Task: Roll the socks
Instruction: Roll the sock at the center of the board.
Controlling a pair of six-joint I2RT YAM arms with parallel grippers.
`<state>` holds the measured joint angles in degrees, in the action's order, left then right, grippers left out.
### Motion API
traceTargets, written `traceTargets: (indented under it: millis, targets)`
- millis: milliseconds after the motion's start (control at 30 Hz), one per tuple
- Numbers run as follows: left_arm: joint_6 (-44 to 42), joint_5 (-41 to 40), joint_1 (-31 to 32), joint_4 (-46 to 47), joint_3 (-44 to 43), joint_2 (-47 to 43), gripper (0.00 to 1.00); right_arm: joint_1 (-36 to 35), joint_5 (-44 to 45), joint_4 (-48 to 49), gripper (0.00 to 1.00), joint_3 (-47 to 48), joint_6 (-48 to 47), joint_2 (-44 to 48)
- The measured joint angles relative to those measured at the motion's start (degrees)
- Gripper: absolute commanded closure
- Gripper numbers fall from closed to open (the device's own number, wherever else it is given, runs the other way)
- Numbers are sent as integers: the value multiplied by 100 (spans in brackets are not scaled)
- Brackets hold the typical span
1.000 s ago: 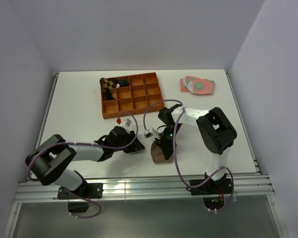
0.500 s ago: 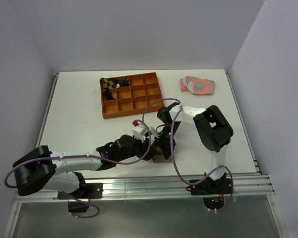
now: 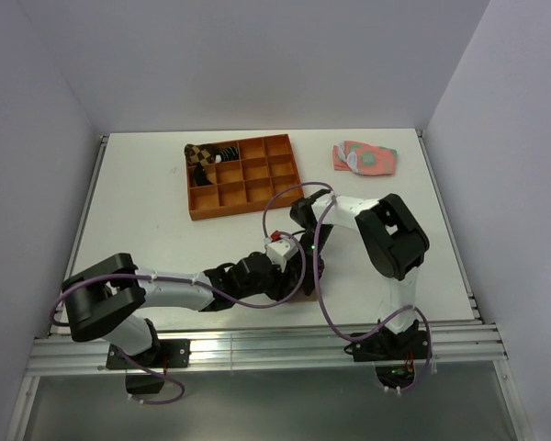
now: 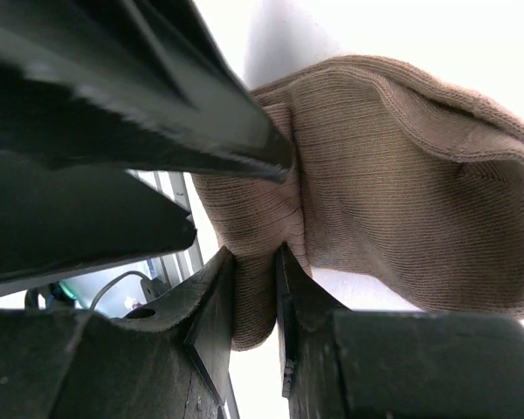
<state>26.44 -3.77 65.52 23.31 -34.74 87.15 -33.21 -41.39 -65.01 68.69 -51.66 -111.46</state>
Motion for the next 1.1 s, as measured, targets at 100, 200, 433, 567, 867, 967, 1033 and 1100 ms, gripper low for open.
traceTargets:
  millis: [100, 200, 433, 567, 867, 967, 1033, 1100]
  targets:
    - [-33, 13, 11, 24, 0, 101, 48, 0, -2, -17, 81, 13, 20, -22]
    - [-44, 107, 11, 136, 0, 173, 47, 0, 2, -17, 81, 20, 44, -26]
    - [-20, 417, 22, 487, 0, 409, 49, 0, 22, 15, 80, 20, 201, -26]
    - [22, 498, 22, 623, 11, 584, 51, 0, 33, 37, 79, 20, 280, -26]
    - [240, 575, 20, 1095, 195, 695, 97, 0, 131, 208, 63, -59, 544, 59]
    - [356, 605, 20, 1478, 372, 723, 100, 2, 190, 396, 58, -184, 667, 260]
    - [428, 605, 17, 1668, 474, 730, 100, 7, 236, 525, 56, -221, 732, 402]
    - [481, 610, 15, 1836, 555, 748, 100, 31, 256, 610, 52, -225, 778, 520]
